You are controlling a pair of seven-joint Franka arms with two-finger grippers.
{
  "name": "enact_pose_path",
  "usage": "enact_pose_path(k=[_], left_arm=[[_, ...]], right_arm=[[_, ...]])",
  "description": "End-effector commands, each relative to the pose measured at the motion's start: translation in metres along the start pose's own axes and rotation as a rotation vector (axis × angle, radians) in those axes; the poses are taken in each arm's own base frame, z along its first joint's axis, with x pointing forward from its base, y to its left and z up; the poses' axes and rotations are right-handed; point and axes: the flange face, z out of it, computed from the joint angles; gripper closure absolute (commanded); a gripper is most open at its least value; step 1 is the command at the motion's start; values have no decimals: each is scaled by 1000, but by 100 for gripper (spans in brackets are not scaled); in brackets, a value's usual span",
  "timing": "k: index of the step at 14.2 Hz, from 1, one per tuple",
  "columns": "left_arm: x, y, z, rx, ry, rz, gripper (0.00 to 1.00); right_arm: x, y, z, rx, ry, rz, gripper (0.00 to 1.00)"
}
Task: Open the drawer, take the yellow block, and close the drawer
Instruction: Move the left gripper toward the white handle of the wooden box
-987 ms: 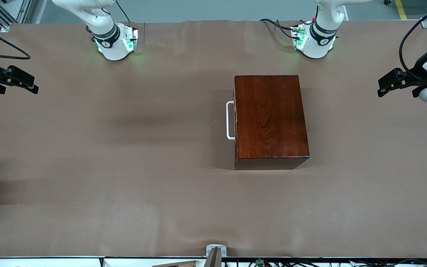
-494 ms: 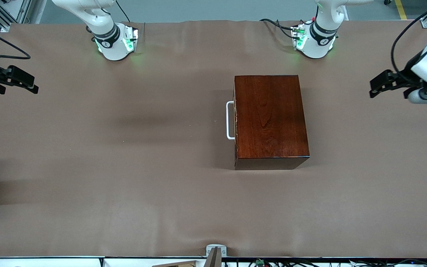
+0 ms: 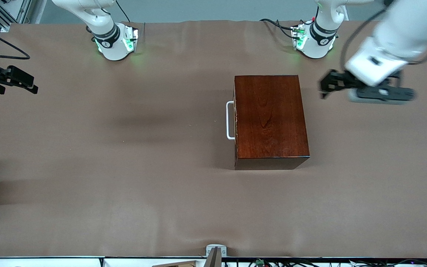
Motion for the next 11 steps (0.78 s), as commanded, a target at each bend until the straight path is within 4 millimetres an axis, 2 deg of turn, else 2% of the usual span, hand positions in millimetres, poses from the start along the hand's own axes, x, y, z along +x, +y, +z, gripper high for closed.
enact_pose_path(k=[1,3,6,8,10,11], left_arm=[[-2,84,21,-54,-63,-67,0],[-20,159,37,-71,-94,-133,0],[-58,252,83,-41,-94,-119,0],[-81,296,118,-12,-70,-155,0],[-98,324,152,41,-53,-149,0],[-104,332,165,77,-34,-141,0]], right_arm=[[1,3,-3,13,-2,-5,0],[1,3,-3,13,-2,-5,0],[1,3,-3,13,-2,-5,0],[1,3,-3,13,-2,-6,0],[1,3,-3,13,-2,-5,0],[1,3,-3,13,-2,-5,0]])
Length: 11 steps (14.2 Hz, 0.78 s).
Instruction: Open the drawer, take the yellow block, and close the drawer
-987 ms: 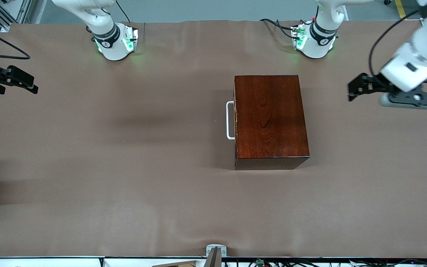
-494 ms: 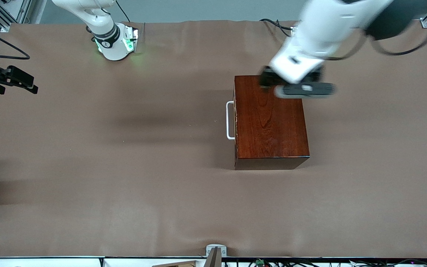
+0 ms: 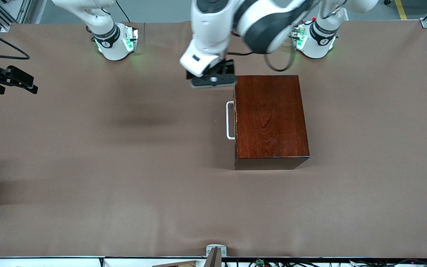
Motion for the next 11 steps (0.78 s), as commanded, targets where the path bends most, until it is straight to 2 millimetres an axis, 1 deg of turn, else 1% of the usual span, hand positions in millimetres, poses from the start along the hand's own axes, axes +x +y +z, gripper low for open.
enact_pose_path(k=[1,2,4,7,9,11], left_arm=[[-6,21,26,73,75,-3,0],[-9,27,47,111,83,4,0],[-2,29,83,163,72,9,0],[14,26,110,185,60,78,0],[28,18,119,212,60,132,0],[39,10,121,223,51,204,0]], right_arm=[[1,3,-3,13,-2,-5,0],[1,3,-3,13,-2,-5,0],[1,3,-3,11,-2,-6,0],[1,3,-3,11,0,-6,0],[1,2,-3,13,0,-8,0],[1,3,-3,13,0,-6,0]])
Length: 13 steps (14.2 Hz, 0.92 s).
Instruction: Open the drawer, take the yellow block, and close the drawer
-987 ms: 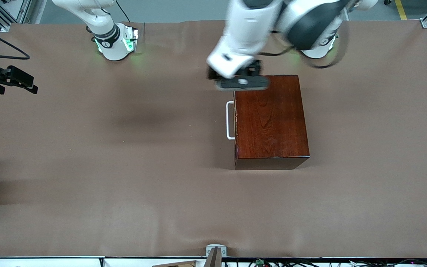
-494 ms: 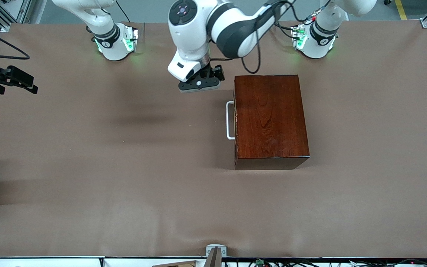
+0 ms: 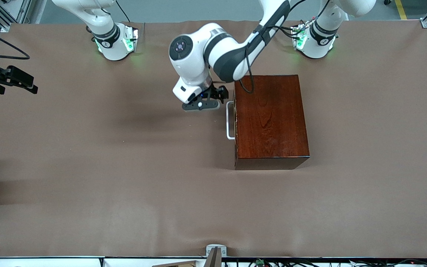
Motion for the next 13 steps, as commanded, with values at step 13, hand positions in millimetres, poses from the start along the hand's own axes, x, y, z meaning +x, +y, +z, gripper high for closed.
enact_pose_path(k=[13], left_arm=[[37,-1,62,43,30,101,0]], right_arm=[[1,3,-3,13,0,-5,0]])
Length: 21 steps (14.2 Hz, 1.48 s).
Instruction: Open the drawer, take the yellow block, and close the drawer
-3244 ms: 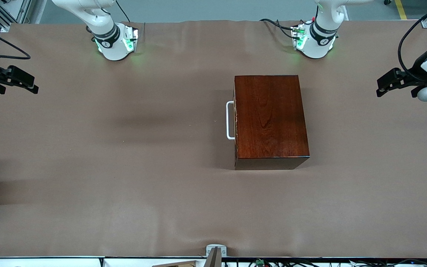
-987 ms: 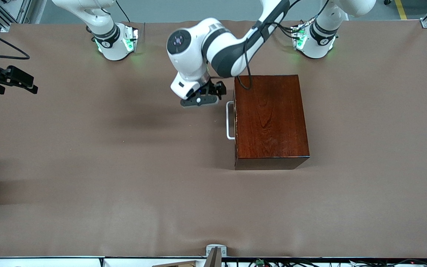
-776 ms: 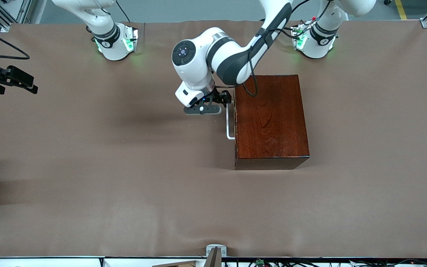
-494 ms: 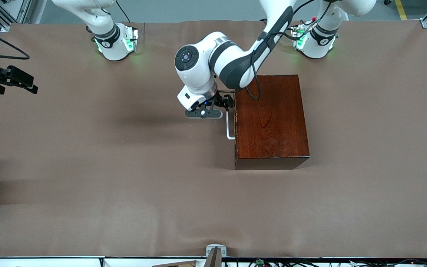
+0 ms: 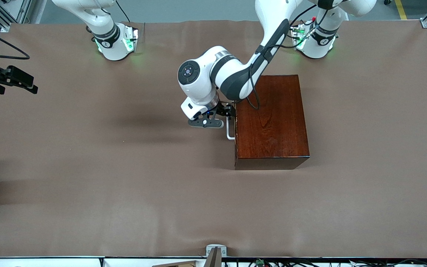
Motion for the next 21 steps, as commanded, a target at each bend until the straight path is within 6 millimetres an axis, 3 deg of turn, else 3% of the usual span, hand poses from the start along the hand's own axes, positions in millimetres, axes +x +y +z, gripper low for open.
enact_pose_path(k=[1,6,9,21], left_arm=[[4,6,7,4,29,-1,0],[5,8,6,-16,33,-30,0],[6,21,-3,-88,89,-107,0],[5,51,-10,-295,117,-218,0]], right_arm=[[2,3,-3,13,-2,-5,0],[2,3,-1,11,-3,-5,0],[2,3,-1,13,-5,-5,0],[2,3,-1,11,-5,-5,0]])
